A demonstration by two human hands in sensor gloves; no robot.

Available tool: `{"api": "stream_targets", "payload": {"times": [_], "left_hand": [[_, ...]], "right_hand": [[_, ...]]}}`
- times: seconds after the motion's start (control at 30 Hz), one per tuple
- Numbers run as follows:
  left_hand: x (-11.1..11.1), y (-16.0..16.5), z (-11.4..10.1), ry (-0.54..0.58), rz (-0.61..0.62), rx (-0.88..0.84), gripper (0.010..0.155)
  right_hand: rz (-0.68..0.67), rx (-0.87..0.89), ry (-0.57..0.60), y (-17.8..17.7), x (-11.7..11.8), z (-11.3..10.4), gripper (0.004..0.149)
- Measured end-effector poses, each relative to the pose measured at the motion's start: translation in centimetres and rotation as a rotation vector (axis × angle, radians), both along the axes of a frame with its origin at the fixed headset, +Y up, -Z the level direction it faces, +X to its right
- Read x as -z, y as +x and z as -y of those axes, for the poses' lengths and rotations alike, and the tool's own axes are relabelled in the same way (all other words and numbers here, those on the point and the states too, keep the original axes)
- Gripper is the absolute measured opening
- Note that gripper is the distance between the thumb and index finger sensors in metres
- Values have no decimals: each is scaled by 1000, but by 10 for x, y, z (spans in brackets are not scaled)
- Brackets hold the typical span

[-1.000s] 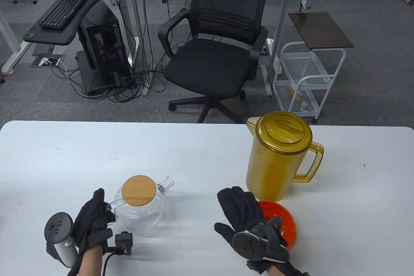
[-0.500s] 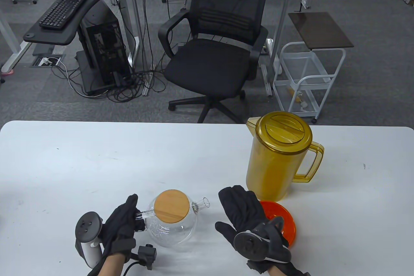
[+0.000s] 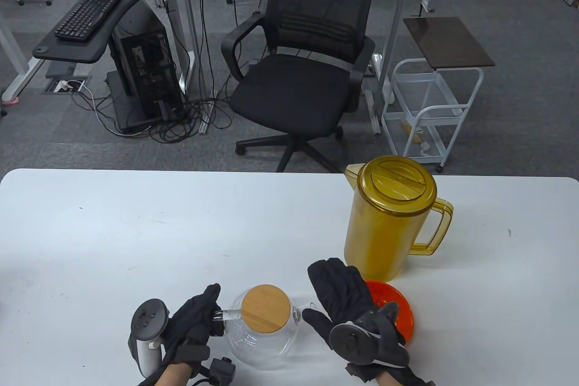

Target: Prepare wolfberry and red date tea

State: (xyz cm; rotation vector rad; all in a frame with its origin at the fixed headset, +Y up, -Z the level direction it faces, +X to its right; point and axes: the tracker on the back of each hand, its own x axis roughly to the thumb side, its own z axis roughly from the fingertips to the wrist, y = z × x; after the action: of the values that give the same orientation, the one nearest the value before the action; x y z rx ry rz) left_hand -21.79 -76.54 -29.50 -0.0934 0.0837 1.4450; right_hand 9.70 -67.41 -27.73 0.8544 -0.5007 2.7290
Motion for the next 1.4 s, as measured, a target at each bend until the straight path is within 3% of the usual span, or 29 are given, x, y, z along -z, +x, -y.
{"api": "stream_targets", "payload": {"times": [0.57,1.1,1.4], "left_hand": [[-1,10,11,-40,50,57,44],[5,-4,15,-18,139,287,38],[7,-8,20,-26,147,311,38]], "right_hand": [[-2,14,1,2,0,-1,83],[-15,12,-8,0,1,-1,83],[-75,-31,-120,-29,5,-6,84]]}}
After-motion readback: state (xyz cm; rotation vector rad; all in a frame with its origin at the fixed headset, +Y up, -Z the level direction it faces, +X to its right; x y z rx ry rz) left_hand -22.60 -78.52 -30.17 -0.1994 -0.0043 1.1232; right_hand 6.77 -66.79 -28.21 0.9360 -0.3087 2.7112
